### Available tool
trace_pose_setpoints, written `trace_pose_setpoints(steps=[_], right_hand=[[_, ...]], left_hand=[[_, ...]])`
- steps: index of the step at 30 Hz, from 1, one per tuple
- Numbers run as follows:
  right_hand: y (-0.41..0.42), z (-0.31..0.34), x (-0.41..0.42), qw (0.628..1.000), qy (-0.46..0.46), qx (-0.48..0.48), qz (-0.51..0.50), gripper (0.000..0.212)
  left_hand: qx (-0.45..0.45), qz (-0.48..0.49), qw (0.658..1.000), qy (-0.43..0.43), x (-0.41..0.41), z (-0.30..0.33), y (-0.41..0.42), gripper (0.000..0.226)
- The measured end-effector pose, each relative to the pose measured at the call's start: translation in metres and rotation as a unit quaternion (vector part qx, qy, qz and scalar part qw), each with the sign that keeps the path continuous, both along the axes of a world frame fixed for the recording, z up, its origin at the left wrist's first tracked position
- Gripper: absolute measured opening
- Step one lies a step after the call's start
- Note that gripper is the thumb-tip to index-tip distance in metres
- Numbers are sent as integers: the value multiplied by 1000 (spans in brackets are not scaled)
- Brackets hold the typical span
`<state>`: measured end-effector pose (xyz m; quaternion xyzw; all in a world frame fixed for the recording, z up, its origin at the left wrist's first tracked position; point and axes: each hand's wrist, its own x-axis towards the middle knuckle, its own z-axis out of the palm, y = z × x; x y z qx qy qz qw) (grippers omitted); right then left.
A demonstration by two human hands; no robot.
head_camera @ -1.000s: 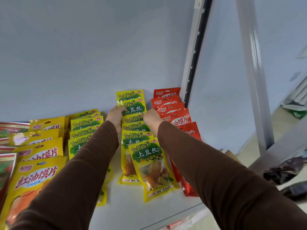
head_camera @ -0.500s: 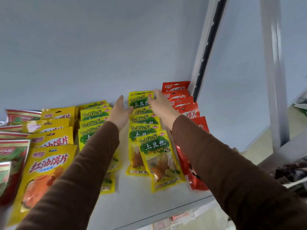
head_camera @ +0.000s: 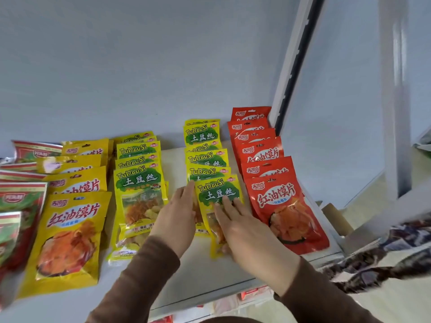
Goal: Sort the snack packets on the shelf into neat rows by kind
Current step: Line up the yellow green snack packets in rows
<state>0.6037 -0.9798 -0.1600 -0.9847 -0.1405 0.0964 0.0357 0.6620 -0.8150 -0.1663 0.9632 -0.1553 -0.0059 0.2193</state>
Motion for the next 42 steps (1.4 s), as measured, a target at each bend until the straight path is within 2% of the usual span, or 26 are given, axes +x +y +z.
trace_pose_setpoints(steps=[8,11,15,17,20,25,28,30,36,38,40,42], right_hand=[[-2,-7,1,998,-14,48,25,90],[-6,-9,2,998,-19,53,27,88],[-2,-13,-5,997,-20,70,18,80],[-1,-13,-8,997,-24,76,19,79],[0,-13,-13,997,-24,73,20,83],[6,-15,-22,996,-37,76,16,80],[3,-15,-20,996,-44,78,18,77],[-2,-14,-16,996,-41,79,19,77],[-15,-4,-4,995,-3,86,48,94],[-17,0,2,995,6,78,61,100],[-13,1,4,995,15,54,81,106],[-7,-3,2,994,18,40,98,109]], left_hand=[[-80,-25,990,110,-1,1,8,76],[-146,-12,978,150,-3,1,9,75],[-353,41,900,253,-24,2,-13,76],[-370,64,894,244,-28,0,-20,66],[-383,77,889,239,-28,-5,-24,62],[-470,125,843,232,-34,-14,-33,46],[-491,143,827,231,-35,-23,-36,68],[-494,141,825,237,-34,-27,-38,71],[-456,111,854,224,2,-13,-18,74],[-438,114,870,195,28,-5,-15,86],[-475,165,835,222,53,1,-20,105],[-497,169,818,233,69,-1,-30,95]])
